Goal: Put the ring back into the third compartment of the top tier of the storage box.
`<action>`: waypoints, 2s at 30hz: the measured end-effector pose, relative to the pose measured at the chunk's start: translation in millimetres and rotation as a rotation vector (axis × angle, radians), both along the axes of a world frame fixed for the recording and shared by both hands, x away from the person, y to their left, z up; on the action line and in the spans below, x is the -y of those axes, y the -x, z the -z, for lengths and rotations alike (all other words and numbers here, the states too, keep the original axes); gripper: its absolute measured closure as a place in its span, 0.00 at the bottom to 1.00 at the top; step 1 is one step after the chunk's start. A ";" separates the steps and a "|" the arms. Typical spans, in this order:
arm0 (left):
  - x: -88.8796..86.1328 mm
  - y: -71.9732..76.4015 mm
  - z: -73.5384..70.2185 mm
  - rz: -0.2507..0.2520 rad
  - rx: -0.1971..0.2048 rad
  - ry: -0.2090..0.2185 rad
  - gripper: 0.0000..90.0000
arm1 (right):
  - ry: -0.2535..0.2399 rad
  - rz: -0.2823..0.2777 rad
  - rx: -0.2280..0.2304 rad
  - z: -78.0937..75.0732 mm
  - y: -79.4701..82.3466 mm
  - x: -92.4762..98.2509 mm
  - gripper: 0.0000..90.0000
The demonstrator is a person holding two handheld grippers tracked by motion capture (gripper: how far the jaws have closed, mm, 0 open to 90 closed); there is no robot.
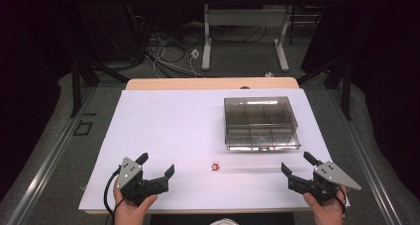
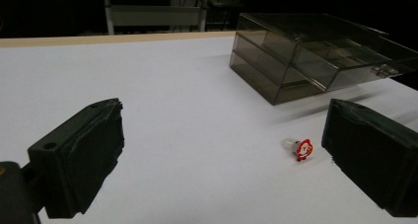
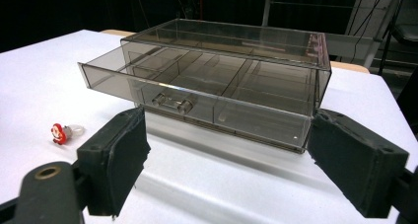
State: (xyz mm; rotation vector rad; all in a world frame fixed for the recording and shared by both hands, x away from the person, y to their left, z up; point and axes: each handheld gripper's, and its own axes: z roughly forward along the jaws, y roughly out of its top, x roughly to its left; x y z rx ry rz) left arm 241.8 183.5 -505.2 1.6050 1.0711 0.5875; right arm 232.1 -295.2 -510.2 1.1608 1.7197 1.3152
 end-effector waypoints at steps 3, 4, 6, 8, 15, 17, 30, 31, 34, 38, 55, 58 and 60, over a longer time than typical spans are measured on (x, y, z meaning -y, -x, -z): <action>0.5 -0.9 0.9 -0.009 -0.003 0.016 0.03 | 0.004 -0.006 -0.005 0.9 -0.7 0.3 0.17; 0.2 -1.2 1.1 -0.009 -0.003 0.024 0.03 | 0.004 -0.005 -0.007 1.1 -0.9 0.5 0.17; -0.5 -1.6 1.2 -0.008 0.003 0.026 0.03 | 0.015 0.000 -0.005 1.2 -0.7 1.4 0.17; -0.7 -1.8 1.3 -0.009 0.004 0.023 0.03 | 0.017 -0.001 0.000 1.2 -0.5 1.8 0.17; -0.2 -0.6 2.3 -0.001 -0.011 0.022 0.02 | 0.012 -0.020 0.010 -1.5 1.6 2.4 0.17; 0.0 -0.5 2.2 0.002 -0.014 0.022 0.01 | 0.006 -0.014 0.013 -1.1 1.4 2.2 0.17; 9.4 -14.7 -3.9 0.069 -0.067 0.018 0.04 | -0.012 -0.022 -0.007 1.8 0.0 3.0 0.17; 9.4 -14.7 -3.9 0.069 -0.067 0.018 0.04 | -0.012 -0.022 -0.007 1.8 0.0 3.0 0.17; 15.5 -18.8 -9.5 0.089 -0.085 0.006 0.05 | -0.003 -0.021 -0.002 1.1 1.9 2.9 0.17; 19.8 -22.5 -14.5 0.103 -0.105 -0.001 0.07 | -0.005 -0.012 -0.007 1.7 1.9 4.4 0.17; 57.7 -44.1 -44.1 0.141 -0.103 -0.089 0.17 | -0.015 0.000 -0.015 2.3 2.4 6.8 0.17; 63.2 -47.1 -46.7 0.149 -0.107 -0.106 0.17 | -0.019 -0.002 -0.018 2.7 2.0 6.7 0.17; 67.0 -49.2 -47.8 0.155 -0.113 -0.106 0.18 | -0.015 -0.003 -0.018 2.9 1.8 7.1 0.17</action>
